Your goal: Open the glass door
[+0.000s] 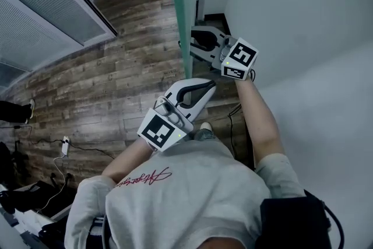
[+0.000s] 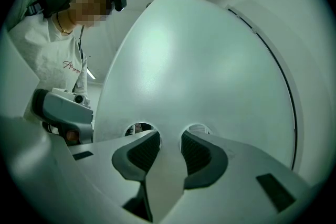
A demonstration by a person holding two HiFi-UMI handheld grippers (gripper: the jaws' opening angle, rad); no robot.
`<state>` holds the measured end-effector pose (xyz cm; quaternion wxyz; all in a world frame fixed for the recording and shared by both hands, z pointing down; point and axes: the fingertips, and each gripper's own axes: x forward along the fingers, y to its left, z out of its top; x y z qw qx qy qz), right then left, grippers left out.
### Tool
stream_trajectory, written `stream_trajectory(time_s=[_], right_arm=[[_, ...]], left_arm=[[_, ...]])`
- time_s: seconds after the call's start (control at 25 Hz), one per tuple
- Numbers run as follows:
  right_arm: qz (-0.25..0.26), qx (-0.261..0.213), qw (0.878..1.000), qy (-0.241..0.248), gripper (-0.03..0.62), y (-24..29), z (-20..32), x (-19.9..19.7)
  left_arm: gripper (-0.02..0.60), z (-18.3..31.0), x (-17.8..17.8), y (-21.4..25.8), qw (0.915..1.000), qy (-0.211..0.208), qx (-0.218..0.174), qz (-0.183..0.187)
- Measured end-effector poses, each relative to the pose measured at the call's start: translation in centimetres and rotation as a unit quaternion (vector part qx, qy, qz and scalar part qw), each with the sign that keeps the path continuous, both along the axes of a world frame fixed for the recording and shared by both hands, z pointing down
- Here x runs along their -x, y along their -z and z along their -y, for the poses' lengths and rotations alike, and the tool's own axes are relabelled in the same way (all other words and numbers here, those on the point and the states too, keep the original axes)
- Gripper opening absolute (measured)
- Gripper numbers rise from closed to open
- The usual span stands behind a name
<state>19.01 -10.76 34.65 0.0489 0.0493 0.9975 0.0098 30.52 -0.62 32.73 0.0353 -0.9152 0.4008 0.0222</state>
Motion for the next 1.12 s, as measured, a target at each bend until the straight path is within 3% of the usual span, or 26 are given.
stream_trajectory(time_s=[0.28, 1.12], right_arm=[[0.01, 0.008, 1.0, 0.027, 0.133, -0.6, 1.0, -3.6], [0.018, 0.017, 1.0, 0.011, 0.133, 0.0, 5.2, -14.2]], left_arm=[[0.018, 1.3, -3.3, -0.4, 0.9999, 0.009, 0.0, -0.01], [0.018, 4.8, -13.0, -0.5, 0.9981, -0.058, 0.013, -0.012]])
